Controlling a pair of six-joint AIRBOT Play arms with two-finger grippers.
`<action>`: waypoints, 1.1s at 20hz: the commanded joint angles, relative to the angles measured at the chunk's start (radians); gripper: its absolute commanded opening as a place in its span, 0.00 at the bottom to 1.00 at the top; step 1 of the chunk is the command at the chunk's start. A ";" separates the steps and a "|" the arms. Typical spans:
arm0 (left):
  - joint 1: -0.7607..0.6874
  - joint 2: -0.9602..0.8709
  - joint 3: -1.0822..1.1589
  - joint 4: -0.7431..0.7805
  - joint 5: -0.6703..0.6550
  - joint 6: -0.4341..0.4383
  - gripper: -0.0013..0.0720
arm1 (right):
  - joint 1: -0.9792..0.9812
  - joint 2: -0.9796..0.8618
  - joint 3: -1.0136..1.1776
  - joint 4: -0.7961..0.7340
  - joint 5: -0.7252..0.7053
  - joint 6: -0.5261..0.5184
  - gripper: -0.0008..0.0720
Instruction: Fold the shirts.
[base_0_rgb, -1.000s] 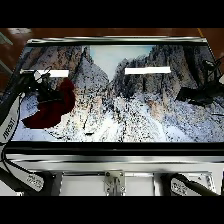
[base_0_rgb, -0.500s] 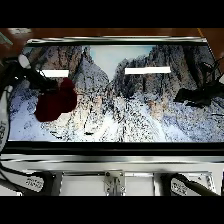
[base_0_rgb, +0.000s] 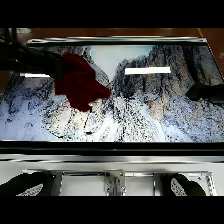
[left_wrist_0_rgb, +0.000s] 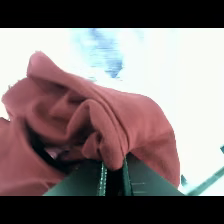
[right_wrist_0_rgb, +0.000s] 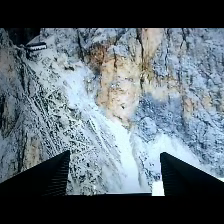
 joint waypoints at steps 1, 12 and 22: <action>-0.200 -0.002 -0.070 -0.021 0.084 -0.055 0.07 | 0.000 0.129 0.000 -0.033 0.023 -0.005 0.96; -0.251 -0.290 -0.476 -0.130 0.094 -0.187 1.00 | 0.001 0.135 -0.443 0.171 -0.053 -0.053 0.96; 0.121 -0.105 -0.764 -0.148 -0.151 -0.076 1.00 | -0.001 -0.208 -0.476 0.341 0.019 -0.229 0.96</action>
